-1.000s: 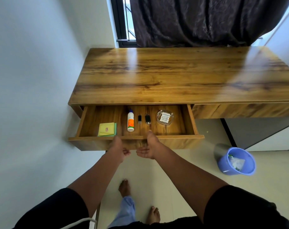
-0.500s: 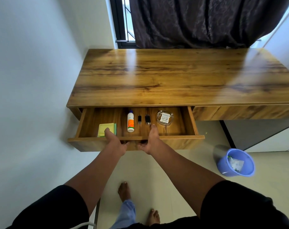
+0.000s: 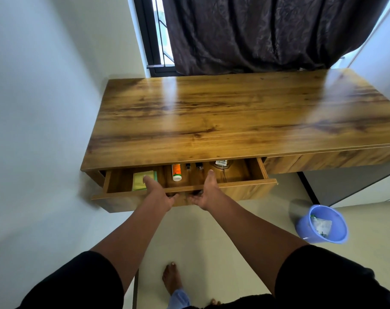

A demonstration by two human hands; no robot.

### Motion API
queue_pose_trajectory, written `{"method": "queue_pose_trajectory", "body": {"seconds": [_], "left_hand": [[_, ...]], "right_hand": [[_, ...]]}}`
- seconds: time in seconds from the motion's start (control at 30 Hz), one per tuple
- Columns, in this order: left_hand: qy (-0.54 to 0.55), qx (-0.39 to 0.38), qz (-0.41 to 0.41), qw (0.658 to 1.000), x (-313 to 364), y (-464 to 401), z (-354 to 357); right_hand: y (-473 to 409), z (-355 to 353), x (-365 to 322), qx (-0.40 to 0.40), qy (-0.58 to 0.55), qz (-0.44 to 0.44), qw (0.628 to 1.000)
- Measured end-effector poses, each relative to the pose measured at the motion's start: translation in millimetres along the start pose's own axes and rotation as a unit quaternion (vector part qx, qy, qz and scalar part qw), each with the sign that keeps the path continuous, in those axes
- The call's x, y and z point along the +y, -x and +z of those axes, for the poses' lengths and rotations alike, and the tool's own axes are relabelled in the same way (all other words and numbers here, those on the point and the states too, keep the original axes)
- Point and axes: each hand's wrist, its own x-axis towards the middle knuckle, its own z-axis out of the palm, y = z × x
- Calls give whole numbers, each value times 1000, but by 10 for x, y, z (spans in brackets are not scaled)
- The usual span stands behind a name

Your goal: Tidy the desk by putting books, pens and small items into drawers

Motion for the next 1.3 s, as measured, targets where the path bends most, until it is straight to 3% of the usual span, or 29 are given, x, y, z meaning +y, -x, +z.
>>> {"method": "queue_pose_trajectory", "body": {"seconds": [0.7, 0.93, 1.1, 1.23, 1.3], "left_hand": [[-29, -28, -28, 999, 671, -520, 741], [-67, -7, -48, 997, 714, -510, 887], [-130, -33, -50, 990, 692, -446, 823], [-242, -70, -74, 965, 759, -449, 717], [-348, -144, -143, 915, 821, -427, 620]], "right_hand": [[-374, 612, -675, -2, -43, -9, 999], [-453, 730, -784, 52, -26, 9, 998], [-535, 721, -745, 39, 1, -1, 999], [-483, 659, -774, 12, 59, 23, 998], [-374, 600, -803, -21, 132, 42, 990]]}}
